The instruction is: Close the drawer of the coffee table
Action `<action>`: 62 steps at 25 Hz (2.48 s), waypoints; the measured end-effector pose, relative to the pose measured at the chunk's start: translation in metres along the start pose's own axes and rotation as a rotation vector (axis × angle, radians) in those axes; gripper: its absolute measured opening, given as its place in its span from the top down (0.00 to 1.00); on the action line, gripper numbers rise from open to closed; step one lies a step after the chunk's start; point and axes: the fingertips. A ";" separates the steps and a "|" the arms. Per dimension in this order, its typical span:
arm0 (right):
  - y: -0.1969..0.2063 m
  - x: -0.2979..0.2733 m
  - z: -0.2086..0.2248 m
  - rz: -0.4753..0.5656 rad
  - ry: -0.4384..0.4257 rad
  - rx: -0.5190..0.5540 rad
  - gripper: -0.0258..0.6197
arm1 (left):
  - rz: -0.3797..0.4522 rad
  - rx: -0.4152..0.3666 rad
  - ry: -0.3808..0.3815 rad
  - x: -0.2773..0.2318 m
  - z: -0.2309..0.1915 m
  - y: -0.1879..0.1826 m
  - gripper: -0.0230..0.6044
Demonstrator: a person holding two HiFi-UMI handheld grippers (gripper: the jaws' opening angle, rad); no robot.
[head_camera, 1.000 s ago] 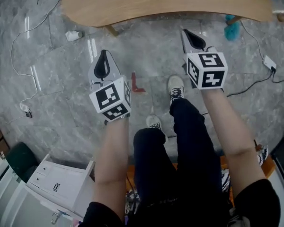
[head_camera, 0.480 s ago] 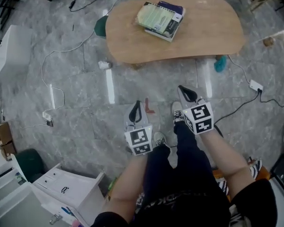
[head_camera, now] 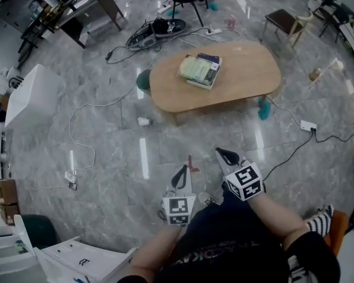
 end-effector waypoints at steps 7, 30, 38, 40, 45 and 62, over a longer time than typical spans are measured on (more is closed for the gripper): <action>0.009 0.098 -0.030 0.007 -0.046 0.084 0.96 | 0.029 0.076 -0.012 0.065 0.059 -0.015 0.96; 0.058 0.265 0.047 -0.033 -0.250 0.145 0.96 | 0.070 0.238 -0.076 0.074 0.260 -0.037 0.96; 0.069 0.282 0.050 -0.044 -0.260 0.124 0.96 | 0.080 0.237 -0.031 0.069 0.281 -0.045 0.96; 0.069 0.282 0.053 -0.045 -0.261 0.124 0.96 | 0.078 0.235 -0.025 0.065 0.283 -0.047 0.96; 0.070 0.278 0.057 -0.057 -0.262 0.116 0.96 | 0.069 0.231 -0.019 0.059 0.284 -0.050 0.96; 0.069 0.264 0.063 -0.075 -0.278 0.114 0.96 | 0.059 0.241 -0.024 0.047 0.276 -0.052 0.96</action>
Point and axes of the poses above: the fingertips, and each gripper's own axes: x backward along the fingers, z to its right, y out of its underside, and after that the axes turned 6 degrees about y, right-handed
